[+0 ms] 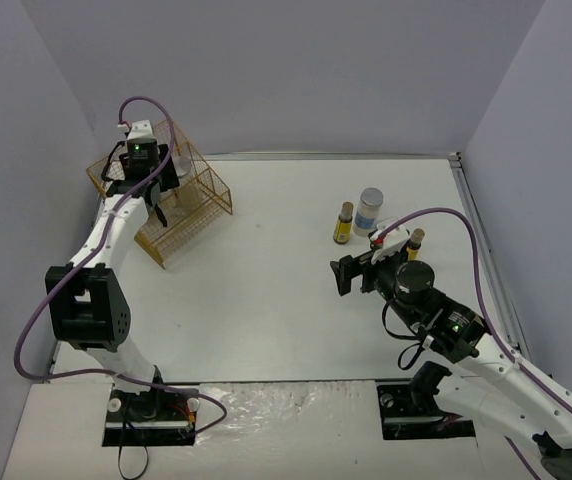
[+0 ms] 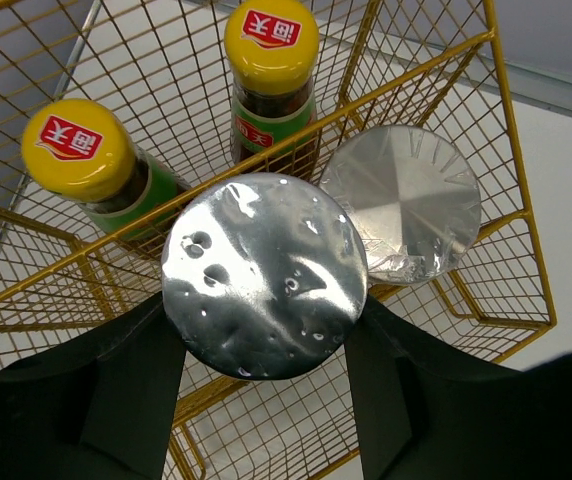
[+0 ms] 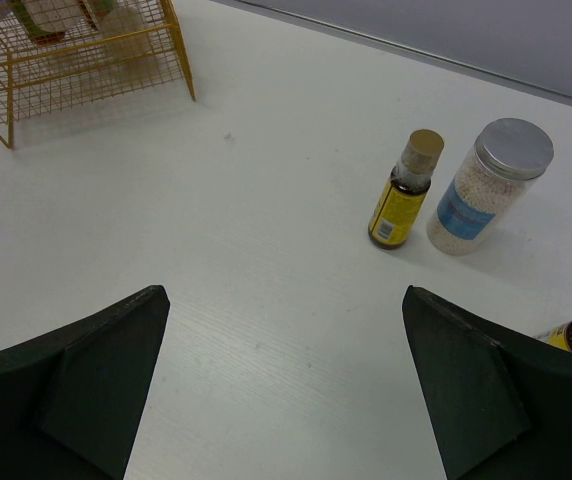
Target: Organize the condiment bottles
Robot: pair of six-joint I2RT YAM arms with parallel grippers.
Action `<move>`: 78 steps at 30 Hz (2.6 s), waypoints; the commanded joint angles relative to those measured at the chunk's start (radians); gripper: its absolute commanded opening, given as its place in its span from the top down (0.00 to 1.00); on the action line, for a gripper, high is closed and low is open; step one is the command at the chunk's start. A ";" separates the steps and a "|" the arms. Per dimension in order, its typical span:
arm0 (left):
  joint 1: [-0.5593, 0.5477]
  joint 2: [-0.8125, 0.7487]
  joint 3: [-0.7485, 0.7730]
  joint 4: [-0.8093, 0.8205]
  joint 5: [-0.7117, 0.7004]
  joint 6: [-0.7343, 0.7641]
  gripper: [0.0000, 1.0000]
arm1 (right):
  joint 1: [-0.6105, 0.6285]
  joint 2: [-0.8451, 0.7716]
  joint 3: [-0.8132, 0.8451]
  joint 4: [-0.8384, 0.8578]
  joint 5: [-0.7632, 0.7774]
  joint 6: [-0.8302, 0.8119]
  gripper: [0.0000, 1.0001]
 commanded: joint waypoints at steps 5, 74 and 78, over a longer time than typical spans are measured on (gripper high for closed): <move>0.011 0.021 0.005 0.158 0.005 -0.024 0.95 | -0.008 0.001 0.004 0.055 0.027 0.001 0.00; -0.088 -0.853 -0.657 -0.066 0.296 0.079 0.03 | -0.624 0.992 0.530 0.244 -0.210 0.105 0.16; -0.088 -0.850 -0.659 -0.068 0.299 0.079 0.03 | -0.635 1.013 0.509 0.261 -0.220 0.110 0.22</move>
